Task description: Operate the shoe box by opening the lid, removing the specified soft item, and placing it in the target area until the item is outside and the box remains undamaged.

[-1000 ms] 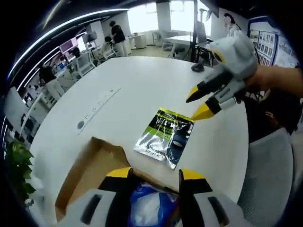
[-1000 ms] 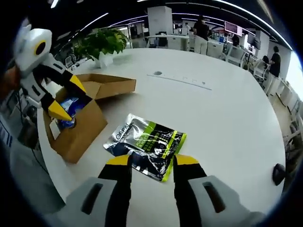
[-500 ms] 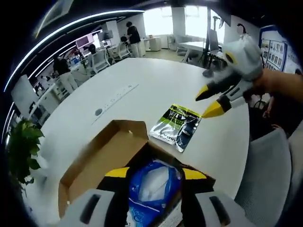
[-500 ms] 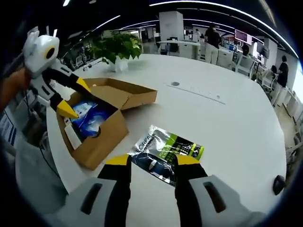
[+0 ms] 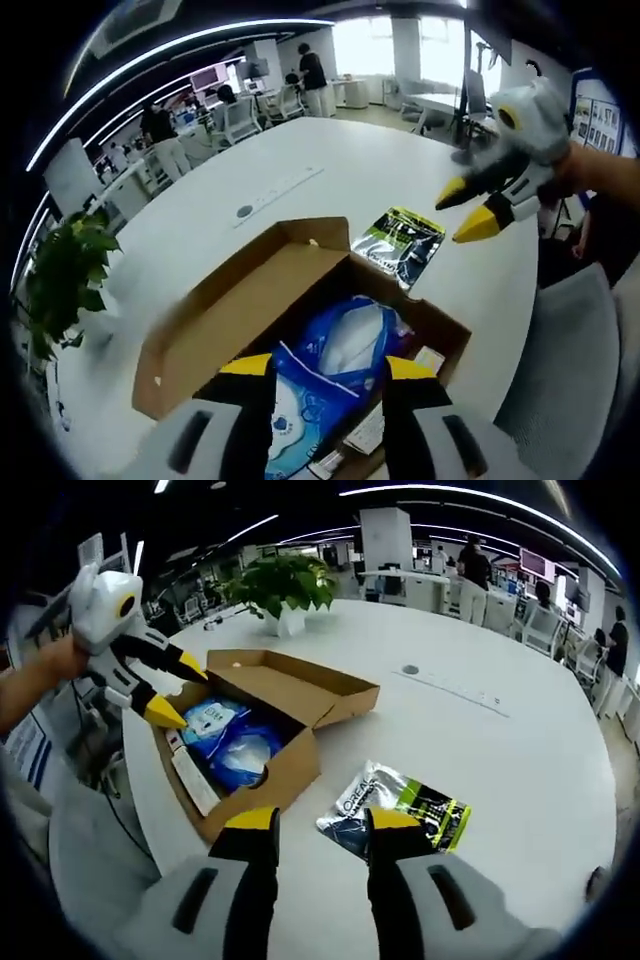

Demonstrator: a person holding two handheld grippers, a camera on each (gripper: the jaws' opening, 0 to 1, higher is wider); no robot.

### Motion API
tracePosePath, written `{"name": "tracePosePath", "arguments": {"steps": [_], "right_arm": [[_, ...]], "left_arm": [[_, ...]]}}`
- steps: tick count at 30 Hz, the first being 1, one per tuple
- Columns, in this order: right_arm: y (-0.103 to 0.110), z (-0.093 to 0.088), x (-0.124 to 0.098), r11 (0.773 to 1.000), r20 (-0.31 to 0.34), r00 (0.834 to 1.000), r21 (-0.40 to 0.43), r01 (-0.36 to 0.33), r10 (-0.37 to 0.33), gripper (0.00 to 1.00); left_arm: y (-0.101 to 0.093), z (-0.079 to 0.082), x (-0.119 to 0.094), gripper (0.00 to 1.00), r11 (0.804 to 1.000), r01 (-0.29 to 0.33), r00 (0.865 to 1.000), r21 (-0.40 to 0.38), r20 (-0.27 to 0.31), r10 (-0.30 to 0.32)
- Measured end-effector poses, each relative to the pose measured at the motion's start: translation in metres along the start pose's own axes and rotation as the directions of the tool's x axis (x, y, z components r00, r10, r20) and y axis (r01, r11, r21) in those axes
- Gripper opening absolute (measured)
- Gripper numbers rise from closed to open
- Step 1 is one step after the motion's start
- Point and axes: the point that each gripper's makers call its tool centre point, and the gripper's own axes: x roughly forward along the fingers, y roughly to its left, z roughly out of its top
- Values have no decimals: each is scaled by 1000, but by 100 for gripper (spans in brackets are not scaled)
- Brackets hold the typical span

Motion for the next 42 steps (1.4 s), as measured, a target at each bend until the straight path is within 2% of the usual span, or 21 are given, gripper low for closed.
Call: {"name": "tracePosePath", "arguments": {"steps": [12, 21, 24, 30, 37, 42], "right_arm": [[23, 11, 11, 998, 7, 999, -14, -53, 54, 30], [40, 24, 25, 995, 14, 996, -33, -91, 92, 29], [48, 27, 31, 993, 7, 994, -45, -108, 109, 29], [61, 33, 44, 988, -1, 990, -62, -138, 138, 29], [76, 41, 61, 983, -4, 985, -72, -171, 171, 26], [88, 45, 76, 976, -4, 979, -69, -205, 205, 25]], "left_arm": [[28, -36, -17, 42, 993, -61, 998, -104, -10, 61], [53, -71, -33, 42, 974, -125, 992, -189, -31, 121], [64, -82, -42, 40, 958, -168, 986, -231, -15, 169], [80, -103, -57, 38, 931, -207, 977, -300, -17, 212], [86, -123, -62, 36, 903, -236, 970, -360, -36, 239], [86, -139, -58, 27, 886, -242, 969, -396, -60, 238]]}}
